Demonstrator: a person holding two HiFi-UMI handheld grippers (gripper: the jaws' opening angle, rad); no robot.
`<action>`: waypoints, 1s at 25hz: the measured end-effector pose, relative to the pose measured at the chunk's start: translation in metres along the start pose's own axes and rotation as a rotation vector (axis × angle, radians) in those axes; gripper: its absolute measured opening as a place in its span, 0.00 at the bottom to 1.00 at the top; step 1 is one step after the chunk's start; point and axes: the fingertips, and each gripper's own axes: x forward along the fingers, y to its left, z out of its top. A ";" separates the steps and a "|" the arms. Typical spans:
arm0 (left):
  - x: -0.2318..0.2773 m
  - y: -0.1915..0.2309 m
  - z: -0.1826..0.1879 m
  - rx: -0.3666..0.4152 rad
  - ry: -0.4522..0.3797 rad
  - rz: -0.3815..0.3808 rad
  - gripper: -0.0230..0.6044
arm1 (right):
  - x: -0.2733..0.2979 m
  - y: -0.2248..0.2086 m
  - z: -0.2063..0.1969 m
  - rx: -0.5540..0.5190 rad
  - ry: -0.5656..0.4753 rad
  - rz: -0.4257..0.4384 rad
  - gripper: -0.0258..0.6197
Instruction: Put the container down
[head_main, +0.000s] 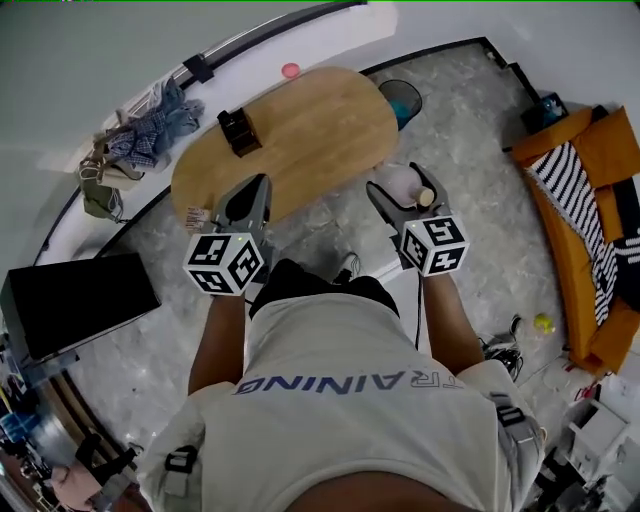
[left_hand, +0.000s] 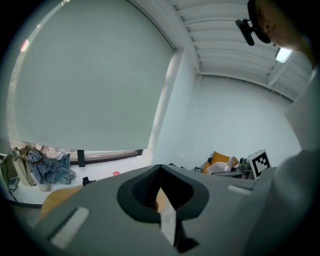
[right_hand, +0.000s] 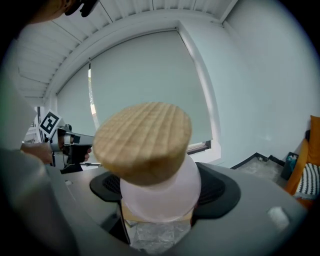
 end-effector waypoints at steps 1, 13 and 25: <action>0.004 0.003 0.000 -0.006 0.004 0.013 0.03 | 0.007 -0.002 -0.001 0.002 0.011 0.015 0.68; 0.051 0.099 0.018 -0.081 -0.020 0.086 0.03 | 0.129 0.019 0.023 -0.055 0.112 0.112 0.68; 0.099 0.182 0.005 -0.021 0.000 0.115 0.03 | 0.240 0.024 0.035 -0.096 0.183 0.134 0.68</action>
